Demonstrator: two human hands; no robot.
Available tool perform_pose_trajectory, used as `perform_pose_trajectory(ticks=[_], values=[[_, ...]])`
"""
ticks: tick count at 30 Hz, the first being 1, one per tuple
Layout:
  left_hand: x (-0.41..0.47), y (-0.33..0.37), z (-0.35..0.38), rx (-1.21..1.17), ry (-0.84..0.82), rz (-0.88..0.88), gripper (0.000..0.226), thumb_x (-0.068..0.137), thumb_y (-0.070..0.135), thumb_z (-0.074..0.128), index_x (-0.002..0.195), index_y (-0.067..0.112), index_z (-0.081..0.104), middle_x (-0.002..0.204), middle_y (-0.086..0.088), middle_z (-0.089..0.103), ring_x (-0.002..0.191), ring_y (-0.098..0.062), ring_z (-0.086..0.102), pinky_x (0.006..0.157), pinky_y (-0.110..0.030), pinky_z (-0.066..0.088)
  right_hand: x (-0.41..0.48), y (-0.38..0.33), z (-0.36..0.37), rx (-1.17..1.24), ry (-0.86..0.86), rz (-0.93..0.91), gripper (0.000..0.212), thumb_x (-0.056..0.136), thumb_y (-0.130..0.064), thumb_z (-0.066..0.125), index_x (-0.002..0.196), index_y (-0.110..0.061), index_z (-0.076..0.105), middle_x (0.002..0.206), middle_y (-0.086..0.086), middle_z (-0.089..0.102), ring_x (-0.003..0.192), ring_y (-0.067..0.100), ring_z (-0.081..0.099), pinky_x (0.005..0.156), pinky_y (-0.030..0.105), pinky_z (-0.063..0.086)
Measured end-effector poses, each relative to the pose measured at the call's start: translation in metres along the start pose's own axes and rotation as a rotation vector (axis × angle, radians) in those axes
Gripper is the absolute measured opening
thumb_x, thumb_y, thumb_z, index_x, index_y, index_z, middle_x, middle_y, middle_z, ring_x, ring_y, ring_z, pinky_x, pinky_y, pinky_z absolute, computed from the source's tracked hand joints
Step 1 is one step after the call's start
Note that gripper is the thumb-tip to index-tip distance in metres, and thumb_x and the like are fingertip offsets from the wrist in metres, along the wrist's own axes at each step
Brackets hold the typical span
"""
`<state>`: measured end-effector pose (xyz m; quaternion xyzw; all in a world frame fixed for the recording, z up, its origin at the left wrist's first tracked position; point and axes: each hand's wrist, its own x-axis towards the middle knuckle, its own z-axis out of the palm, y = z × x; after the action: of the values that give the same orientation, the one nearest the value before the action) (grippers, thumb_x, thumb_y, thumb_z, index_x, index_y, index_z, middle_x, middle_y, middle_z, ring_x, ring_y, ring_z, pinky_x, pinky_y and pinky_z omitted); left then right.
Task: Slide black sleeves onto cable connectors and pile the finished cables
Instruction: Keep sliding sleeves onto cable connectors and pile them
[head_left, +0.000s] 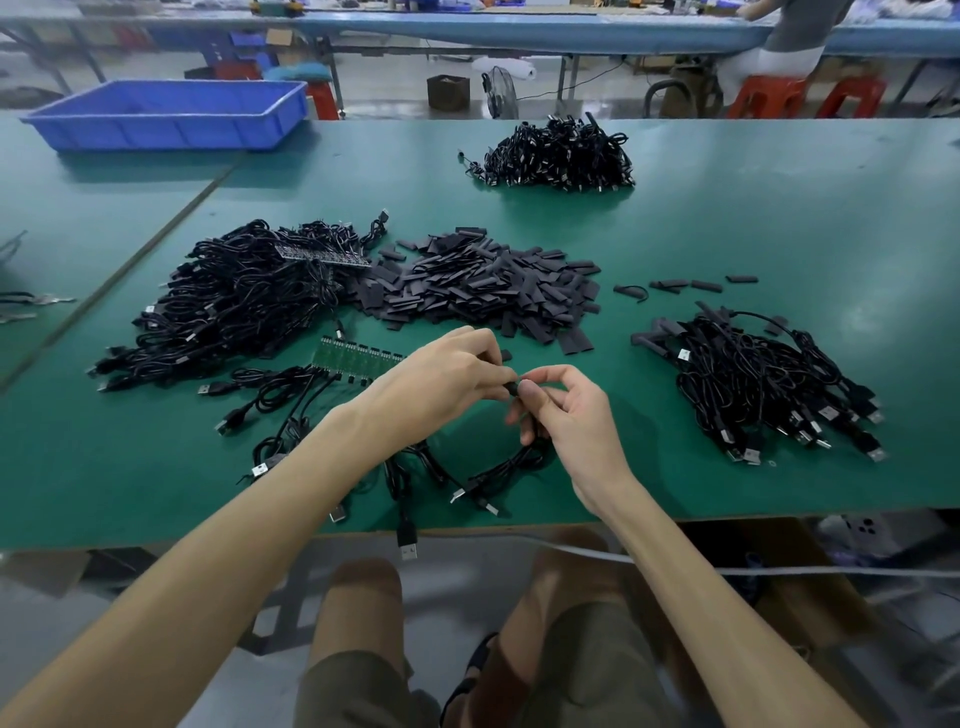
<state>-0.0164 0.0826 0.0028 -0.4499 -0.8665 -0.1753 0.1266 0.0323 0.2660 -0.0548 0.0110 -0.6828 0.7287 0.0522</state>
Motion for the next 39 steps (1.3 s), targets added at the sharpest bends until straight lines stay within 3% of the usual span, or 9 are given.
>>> perform_pose_trajectory(ticks=[3,6,10,13,20,25,32,39], values=[[0.003,-0.003,-0.002,-0.141,-0.053,-0.109,0.018,0.092,0.024,0.073,0.104,0.013,0.080,0.095,-0.004,0.063,0.082,-0.014,0.055,0.077,-0.026,0.046,0.000,0.000,-0.001,0.001,-0.022,0.004,0.012,0.104,-0.016,0.062,0.103,-0.004,0.058,0.075,0.009,0.075,0.051,0.018,0.056,0.055,0.023,0.048],[0.004,-0.007,-0.001,-0.301,-0.115,-0.241,0.014,0.092,0.022,0.074,0.105,0.019,0.081,0.088,-0.001,0.068,0.069,-0.006,0.061,0.065,-0.013,0.045,-0.001,0.000,0.000,-0.041,-0.020,-0.005,0.015,0.105,-0.020,0.061,0.102,-0.005,0.059,0.078,0.009,0.077,0.054,0.017,0.061,0.057,0.020,0.047],[-0.001,-0.016,0.006,-0.431,-0.092,-0.419,0.010,0.095,0.018,0.071,0.095,0.019,0.081,0.066,0.019,0.067,0.054,0.002,0.058,0.055,-0.013,0.045,-0.002,0.000,0.003,-0.096,-0.021,-0.020,0.019,0.104,-0.026,0.062,0.104,-0.007,0.062,0.087,0.006,0.079,0.070,0.017,0.071,0.071,0.024,0.053],[-0.003,-0.021,0.005,-0.481,-0.117,-0.492,0.013,0.096,0.022,0.069,0.085,0.023,0.077,0.064,0.009,0.069,0.049,-0.005,0.057,0.054,-0.019,0.048,-0.001,0.001,0.003,-0.152,-0.031,-0.034,0.007,0.098,-0.013,0.070,0.104,-0.012,0.067,0.088,0.003,0.078,0.081,0.018,0.075,0.085,0.030,0.058],[-0.008,-0.025,-0.003,-0.656,-0.240,-0.567,0.013,0.093,0.026,0.074,0.088,0.017,0.080,0.063,0.001,0.068,0.052,-0.011,0.055,0.054,-0.019,0.048,-0.001,0.002,0.002,-0.191,-0.015,-0.063,0.013,0.089,-0.004,0.077,0.095,-0.015,0.076,0.082,0.001,0.078,0.079,0.017,0.076,0.078,0.022,0.057],[-0.008,-0.027,-0.007,-0.670,-0.328,-0.561,0.012,0.092,0.027,0.074,0.094,0.018,0.082,0.061,0.005,0.066,0.052,-0.008,0.056,0.056,-0.017,0.048,-0.002,0.002,0.002,-0.198,-0.013,-0.064,0.011,0.089,-0.005,0.078,0.095,-0.014,0.077,0.080,0.003,0.078,0.076,0.019,0.076,0.078,0.025,0.059],[-0.008,-0.024,-0.005,-0.742,-0.321,-0.615,0.012,0.091,0.029,0.076,0.088,0.020,0.082,0.066,0.000,0.068,0.055,-0.011,0.054,0.058,-0.020,0.049,-0.002,0.001,0.003,-0.228,-0.020,-0.058,0.010,0.087,-0.005,0.081,0.095,-0.011,0.078,0.078,0.002,0.078,0.071,0.018,0.076,0.073,0.022,0.057],[-0.010,-0.026,-0.004,-0.760,-0.305,-0.635,0.013,0.088,0.028,0.078,0.095,0.017,0.082,0.070,-0.001,0.071,0.056,-0.010,0.055,0.060,-0.020,0.051,-0.002,0.001,0.002,-0.203,-0.040,-0.058,0.012,0.085,-0.005,0.082,0.093,-0.013,0.081,0.079,0.002,0.079,0.072,0.020,0.076,0.076,0.026,0.059]])
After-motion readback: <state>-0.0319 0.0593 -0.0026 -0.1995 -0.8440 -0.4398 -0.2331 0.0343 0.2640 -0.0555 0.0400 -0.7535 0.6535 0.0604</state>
